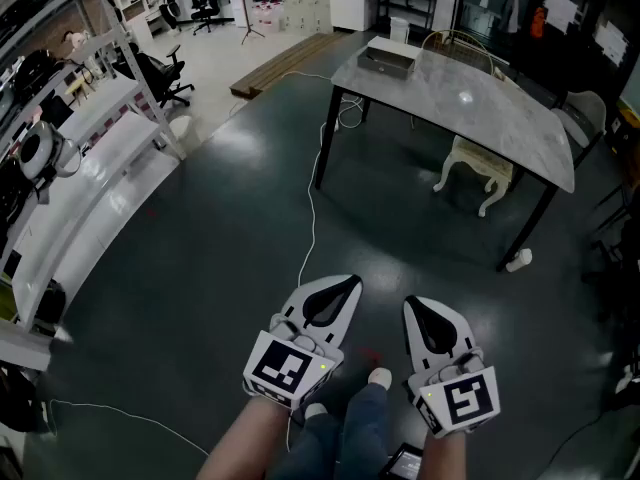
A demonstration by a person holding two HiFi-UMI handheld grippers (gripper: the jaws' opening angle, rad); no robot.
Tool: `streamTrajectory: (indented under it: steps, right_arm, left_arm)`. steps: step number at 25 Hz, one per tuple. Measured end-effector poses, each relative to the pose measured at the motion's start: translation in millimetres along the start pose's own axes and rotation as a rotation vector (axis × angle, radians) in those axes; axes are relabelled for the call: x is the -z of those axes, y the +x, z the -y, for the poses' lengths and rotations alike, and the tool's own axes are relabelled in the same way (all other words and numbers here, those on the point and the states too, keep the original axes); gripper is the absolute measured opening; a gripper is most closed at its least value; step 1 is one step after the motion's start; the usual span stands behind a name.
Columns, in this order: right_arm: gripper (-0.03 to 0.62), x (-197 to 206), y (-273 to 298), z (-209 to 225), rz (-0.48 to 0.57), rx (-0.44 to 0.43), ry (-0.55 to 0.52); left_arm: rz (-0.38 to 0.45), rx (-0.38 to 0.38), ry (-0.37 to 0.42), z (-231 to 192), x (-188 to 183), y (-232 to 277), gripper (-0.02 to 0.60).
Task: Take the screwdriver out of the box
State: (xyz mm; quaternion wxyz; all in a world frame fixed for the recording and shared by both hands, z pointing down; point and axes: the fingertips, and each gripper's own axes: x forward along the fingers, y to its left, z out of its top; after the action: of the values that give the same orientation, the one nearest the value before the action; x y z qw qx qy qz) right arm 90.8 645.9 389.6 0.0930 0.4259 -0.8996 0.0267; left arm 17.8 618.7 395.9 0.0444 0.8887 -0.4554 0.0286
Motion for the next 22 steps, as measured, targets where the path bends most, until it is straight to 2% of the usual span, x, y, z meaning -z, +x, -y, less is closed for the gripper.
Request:
streamTrajectory:
  steps: [5, 9, 17, 22]
  right_arm:
    - [0.026, -8.5, 13.0, 5.9, 0.016, -0.014, -0.022]
    - [0.025, -10.0, 20.1, 23.7, 0.009, -0.025, -0.03]
    - [0.026, -38.6, 41.3, 92.8, 0.038, -0.069, -0.042]
    - [0.026, -62.3, 54.1, 141.8, 0.088, -0.045, -0.086]
  left_arm:
    - [0.03, 0.012, 0.009, -5.6, -7.6, 11.2, 0.012]
    - [0.033, -0.009, 0.006, -8.3, -10.3, 28.5, 0.012]
    - [0.071, -0.062, 0.018, -13.4, -43.3, 98.1, 0.012]
    - [0.107, -0.098, 0.051, -15.1, -66.5, 138.8, 0.012]
